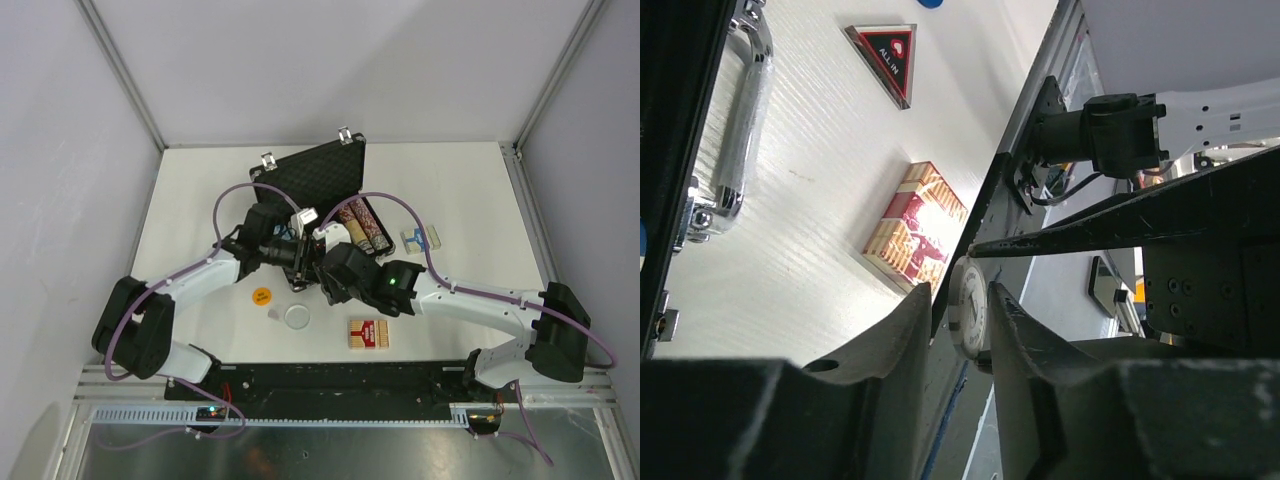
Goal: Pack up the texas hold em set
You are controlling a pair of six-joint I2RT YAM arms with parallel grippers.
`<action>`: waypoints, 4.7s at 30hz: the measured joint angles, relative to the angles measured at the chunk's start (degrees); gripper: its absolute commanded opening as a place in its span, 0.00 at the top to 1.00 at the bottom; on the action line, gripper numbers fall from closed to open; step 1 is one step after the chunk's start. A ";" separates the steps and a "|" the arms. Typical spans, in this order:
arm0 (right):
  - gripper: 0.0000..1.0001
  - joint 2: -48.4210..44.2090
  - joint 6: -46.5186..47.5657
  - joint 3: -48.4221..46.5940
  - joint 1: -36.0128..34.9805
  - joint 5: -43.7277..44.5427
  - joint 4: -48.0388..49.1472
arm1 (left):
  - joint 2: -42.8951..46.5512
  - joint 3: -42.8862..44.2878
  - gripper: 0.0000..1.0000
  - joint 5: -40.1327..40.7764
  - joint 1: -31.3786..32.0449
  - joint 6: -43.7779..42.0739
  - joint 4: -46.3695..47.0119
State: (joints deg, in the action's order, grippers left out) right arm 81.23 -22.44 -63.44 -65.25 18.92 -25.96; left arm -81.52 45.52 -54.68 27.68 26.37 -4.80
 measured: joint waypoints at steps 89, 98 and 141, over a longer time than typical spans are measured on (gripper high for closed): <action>0.49 -21.09 -4.26 14.58 51.43 -19.80 -2.23 | -32.13 29.29 1.00 30.97 14.93 -27.96 8.02; 0.49 -19.21 -4.31 14.58 51.52 -20.50 -1.16 | -32.06 29.20 1.00 30.95 14.80 -29.49 8.04; 0.49 -14.27 -4.94 14.58 51.52 -22.95 2.75 | -31.01 27.65 0.67 39.67 14.95 -31.36 8.13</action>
State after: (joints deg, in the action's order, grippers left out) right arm 66.96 -27.38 -48.86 -13.74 -4.03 -23.20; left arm -112.53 73.17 -15.00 42.63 -4.99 3.33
